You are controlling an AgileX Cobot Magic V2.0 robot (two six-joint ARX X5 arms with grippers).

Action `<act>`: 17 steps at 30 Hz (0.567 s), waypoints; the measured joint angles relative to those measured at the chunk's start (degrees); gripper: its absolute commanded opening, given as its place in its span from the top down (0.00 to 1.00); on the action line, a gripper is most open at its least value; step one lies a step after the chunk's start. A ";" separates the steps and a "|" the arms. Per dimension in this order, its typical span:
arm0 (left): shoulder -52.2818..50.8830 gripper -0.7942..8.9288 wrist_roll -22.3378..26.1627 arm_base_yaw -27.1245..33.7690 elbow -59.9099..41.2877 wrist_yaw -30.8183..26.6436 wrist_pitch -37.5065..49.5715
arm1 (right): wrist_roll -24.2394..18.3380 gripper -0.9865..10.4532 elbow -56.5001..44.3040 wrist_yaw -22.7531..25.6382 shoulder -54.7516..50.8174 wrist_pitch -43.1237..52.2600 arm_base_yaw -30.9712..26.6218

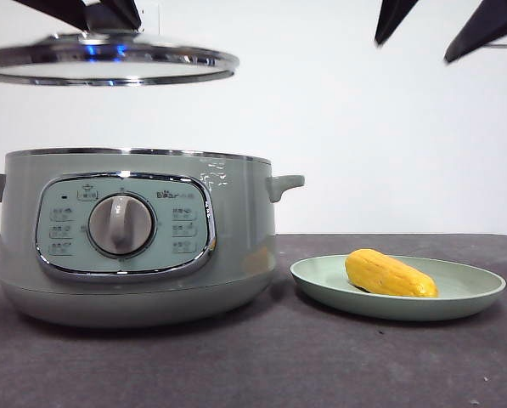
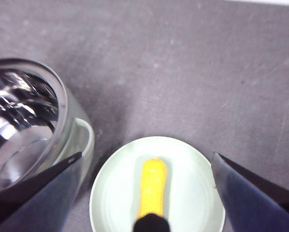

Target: Take the corn out from the steamer,put the corn on the plate,close the lid

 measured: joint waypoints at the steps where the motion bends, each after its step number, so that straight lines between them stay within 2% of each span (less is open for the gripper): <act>1: 0.52 0.93 -0.04 0.00 -0.37 0.00 0.72 | 0.04 0.53 0.00 0.00 -1.09 -0.57 0.00; 17: 11.50 0.93 -1.05 -2.16 -0.72 1.42 3.67 | 0.20 0.53 0.00 0.52 -9.73 -7.87 0.00</act>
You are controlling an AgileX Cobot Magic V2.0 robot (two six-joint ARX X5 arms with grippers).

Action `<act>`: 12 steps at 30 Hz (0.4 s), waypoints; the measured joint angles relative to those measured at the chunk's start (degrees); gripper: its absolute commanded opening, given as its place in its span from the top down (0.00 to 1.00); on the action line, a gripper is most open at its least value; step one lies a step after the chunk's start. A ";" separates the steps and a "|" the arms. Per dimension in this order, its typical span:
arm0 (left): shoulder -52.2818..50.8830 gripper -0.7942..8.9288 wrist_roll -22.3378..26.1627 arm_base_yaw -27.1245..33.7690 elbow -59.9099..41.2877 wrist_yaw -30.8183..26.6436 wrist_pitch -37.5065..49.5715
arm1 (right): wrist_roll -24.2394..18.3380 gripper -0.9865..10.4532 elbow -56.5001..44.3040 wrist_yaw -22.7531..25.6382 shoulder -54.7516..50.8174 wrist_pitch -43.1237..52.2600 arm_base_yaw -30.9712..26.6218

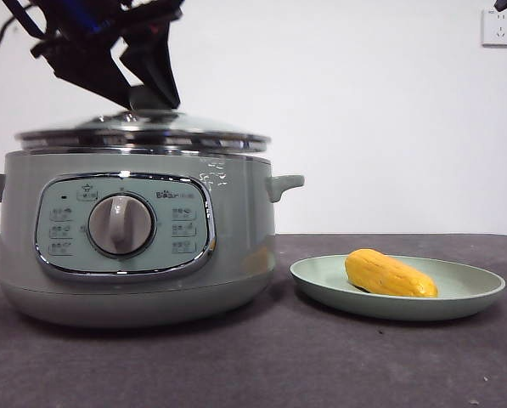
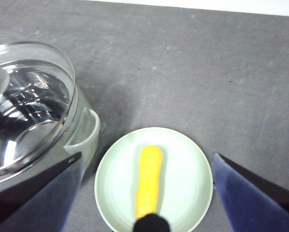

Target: Take the corn out from the steamer,put the corn on the plate,close the lid

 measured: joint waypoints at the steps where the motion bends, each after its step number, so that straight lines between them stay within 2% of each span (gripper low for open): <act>1: 0.46 0.93 0.00 -0.22 0.00 -0.02 -0.02 | -0.02 0.53 0.00 0.68 -0.07 -0.02 0.00; 12: 1.84 0.93 -1.55 -0.74 0.50 -0.09 -1.03 | 0.00 0.53 0.00 0.96 -0.11 -0.42 0.00</act>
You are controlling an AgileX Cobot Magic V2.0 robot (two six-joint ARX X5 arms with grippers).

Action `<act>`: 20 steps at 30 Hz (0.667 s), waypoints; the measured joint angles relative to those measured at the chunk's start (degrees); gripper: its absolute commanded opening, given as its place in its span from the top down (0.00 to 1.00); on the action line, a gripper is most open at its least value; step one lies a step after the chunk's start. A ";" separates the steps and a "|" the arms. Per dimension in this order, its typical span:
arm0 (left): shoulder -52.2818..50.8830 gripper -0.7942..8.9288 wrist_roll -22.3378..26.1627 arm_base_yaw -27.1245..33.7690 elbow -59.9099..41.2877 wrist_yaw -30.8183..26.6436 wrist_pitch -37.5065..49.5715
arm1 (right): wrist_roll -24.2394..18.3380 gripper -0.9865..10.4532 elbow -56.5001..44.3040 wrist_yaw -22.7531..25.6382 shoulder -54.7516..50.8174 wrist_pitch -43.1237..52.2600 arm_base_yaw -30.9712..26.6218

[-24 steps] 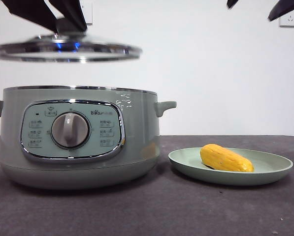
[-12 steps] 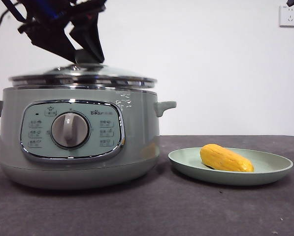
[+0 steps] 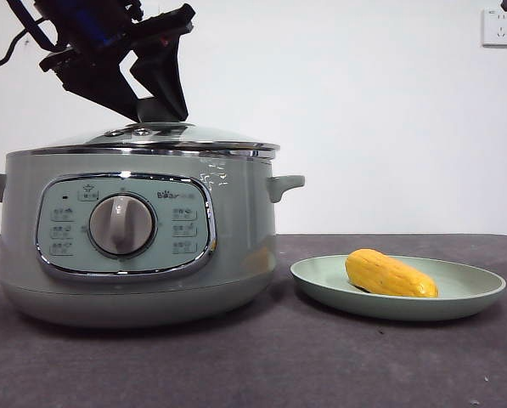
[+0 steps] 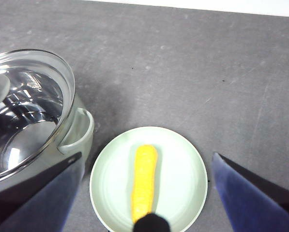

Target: Take the corn out from the steamer,put the corn on the plate,close the lid

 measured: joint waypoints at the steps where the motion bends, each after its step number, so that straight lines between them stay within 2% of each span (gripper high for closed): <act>1: 0.00 0.93 -0.04 0.00 0.07 -0.04 -0.24 | 0.00 0.53 0.00 0.00 0.00 0.00 0.00; 20: -1.31 0.91 -0.02 -0.02 0.35 -0.55 -4.98 | 0.00 0.53 0.00 0.00 0.00 0.57 0.00</act>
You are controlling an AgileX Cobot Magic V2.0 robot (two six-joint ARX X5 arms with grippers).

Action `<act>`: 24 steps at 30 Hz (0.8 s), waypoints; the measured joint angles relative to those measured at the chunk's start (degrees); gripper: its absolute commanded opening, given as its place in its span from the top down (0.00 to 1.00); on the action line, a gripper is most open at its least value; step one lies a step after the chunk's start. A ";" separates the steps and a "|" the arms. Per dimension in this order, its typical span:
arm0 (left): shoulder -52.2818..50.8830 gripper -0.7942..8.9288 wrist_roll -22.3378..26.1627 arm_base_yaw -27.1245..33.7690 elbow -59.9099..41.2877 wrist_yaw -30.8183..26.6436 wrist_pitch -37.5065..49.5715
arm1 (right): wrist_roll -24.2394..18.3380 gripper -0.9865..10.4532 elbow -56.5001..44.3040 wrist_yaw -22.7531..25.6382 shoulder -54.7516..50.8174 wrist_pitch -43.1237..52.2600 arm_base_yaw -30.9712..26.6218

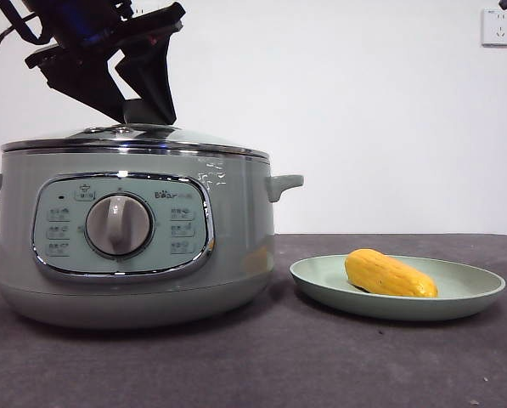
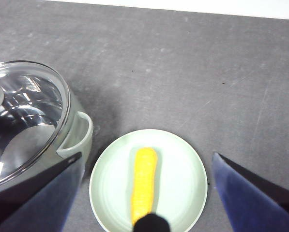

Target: Take the corn out from the steamer,put the corn on the plate,close the lid

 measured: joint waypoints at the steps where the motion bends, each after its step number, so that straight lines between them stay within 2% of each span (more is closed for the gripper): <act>1: 0.00 0.89 0.00 0.00 0.00 0.00 -0.02 | 0.00 0.53 0.00 0.00 0.00 0.00 0.00; 3: 0.00 0.73 0.00 0.00 0.00 0.02 0.00 | 0.00 0.53 0.00 -0.02 0.00 0.00 0.00; 4: 0.00 0.58 0.00 0.00 0.00 0.04 0.00 | 0.00 0.53 0.00 -0.02 0.00 0.00 0.00; 5: 0.00 0.47 0.00 0.00 0.00 0.04 0.00 | 0.00 0.53 0.00 0.00 0.00 0.00 0.00; 6: 0.00 0.39 0.00 0.00 0.00 0.02 0.00 | 0.00 0.53 0.00 0.00 0.00 0.00 0.00; 7: 0.00 0.37 0.00 0.00 0.00 0.02 0.02 | 0.00 0.53 0.00 0.00 0.00 0.00 0.00; 18: -2.84 0.37 0.61 -0.07 0.00 0.15 1.57 | 0.00 0.53 0.00 -0.02 0.00 -0.11 0.00; 20: -5.81 0.39 0.52 -0.11 0.00 0.22 1.49 | 0.00 0.57 0.00 -0.02 0.00 -0.11 0.00; 21: -7.41 0.44 0.52 -0.11 0.00 0.22 1.27 | 0.00 0.62 0.00 -0.02 0.00 -0.13 0.00; 24: -13.11 0.72 0.52 -0.17 0.00 0.22 -1.20 | -0.04 0.84 0.00 -0.02 0.00 -0.33 0.00</act>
